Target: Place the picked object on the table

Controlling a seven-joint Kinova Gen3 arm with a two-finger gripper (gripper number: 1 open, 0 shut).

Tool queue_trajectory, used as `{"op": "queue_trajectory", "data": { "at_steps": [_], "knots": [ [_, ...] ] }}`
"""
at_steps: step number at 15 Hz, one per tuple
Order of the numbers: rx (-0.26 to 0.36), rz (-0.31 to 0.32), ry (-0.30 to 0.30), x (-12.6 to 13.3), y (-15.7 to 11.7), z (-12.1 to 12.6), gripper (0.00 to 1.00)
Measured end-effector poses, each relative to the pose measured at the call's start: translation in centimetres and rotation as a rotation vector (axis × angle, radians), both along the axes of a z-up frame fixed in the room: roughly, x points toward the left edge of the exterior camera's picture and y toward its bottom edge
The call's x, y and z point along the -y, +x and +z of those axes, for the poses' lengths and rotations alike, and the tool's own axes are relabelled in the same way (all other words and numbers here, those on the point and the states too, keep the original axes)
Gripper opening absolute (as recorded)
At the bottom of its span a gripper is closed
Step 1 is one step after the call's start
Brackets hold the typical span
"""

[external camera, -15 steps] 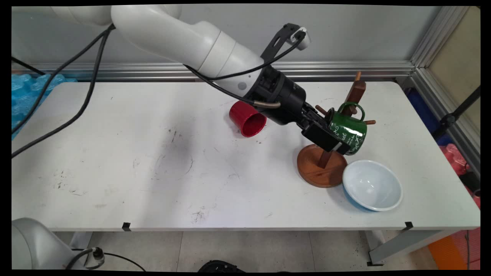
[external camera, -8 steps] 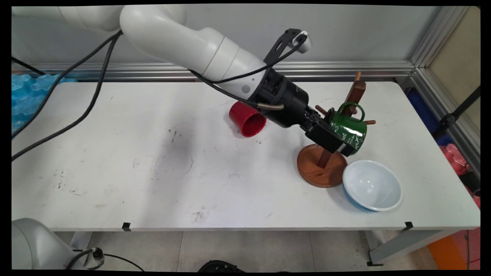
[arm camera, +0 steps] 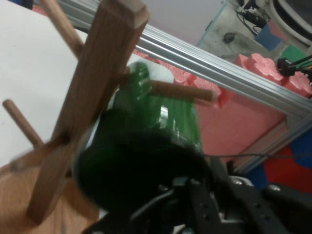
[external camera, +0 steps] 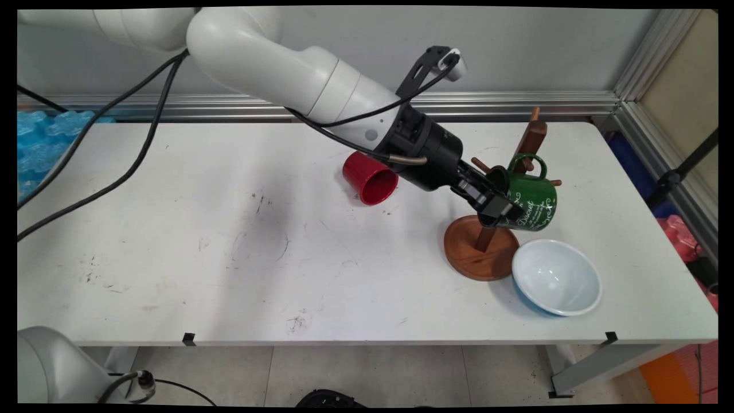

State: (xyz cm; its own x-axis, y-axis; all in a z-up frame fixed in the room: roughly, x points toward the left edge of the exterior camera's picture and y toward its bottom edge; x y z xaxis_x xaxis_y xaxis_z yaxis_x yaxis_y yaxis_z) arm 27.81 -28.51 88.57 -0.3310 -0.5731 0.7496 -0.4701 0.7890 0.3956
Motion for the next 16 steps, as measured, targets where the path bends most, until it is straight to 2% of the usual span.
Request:
{"op": "queue_trajectory", "data": {
  "at_steps": [6, 16],
  "knots": [
    [0.013, 0.015, -0.006, -0.1, 0.9, -0.5, 0.0],
    [0.009, -0.018, -0.012, -2.1, 2.1, 0.2, 0.0]
  ]
}}
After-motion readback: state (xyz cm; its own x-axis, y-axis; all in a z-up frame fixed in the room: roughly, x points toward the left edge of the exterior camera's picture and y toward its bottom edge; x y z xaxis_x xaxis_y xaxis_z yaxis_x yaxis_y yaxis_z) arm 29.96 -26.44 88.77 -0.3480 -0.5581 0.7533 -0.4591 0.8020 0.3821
